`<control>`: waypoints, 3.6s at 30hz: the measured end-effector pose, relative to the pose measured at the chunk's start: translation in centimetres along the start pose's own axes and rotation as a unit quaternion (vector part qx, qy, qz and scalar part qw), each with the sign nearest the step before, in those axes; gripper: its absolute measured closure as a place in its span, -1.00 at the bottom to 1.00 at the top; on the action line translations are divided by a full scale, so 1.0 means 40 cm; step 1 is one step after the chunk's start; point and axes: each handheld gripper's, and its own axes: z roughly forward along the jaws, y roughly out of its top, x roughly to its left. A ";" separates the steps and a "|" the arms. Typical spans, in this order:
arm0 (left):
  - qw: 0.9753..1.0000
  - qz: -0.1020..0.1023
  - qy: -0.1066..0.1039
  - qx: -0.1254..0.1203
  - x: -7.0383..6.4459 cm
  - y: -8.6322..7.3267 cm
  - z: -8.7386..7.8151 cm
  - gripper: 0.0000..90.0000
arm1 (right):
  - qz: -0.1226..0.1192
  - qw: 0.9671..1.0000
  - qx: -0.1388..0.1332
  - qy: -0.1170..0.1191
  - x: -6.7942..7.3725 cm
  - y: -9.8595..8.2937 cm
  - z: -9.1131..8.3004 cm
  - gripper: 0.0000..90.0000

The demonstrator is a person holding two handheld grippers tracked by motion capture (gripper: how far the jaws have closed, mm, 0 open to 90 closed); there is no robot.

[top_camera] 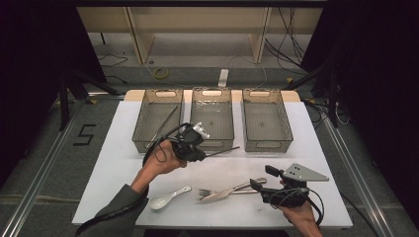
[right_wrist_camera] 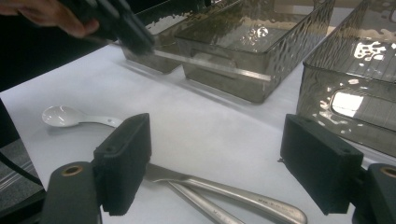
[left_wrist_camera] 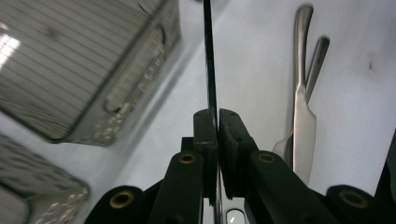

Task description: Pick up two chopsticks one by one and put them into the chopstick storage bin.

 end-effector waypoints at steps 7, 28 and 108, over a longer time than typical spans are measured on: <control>0.998 -0.032 0.019 -0.050 0.062 -0.009 -0.100 0.91 | 0.002 1.000 -0.002 -0.002 -0.005 -0.001 -0.002 -0.43; 0.977 -0.168 0.100 -0.088 0.313 -0.098 -0.218 0.91 | 0.002 1.000 -0.002 -0.001 -0.005 0.000 -0.002 -0.43; 0.984 -0.157 0.039 -0.076 0.102 -0.180 -0.052 -0.54 | -0.001 1.000 0.000 0.007 -0.004 -0.004 -0.002 -0.44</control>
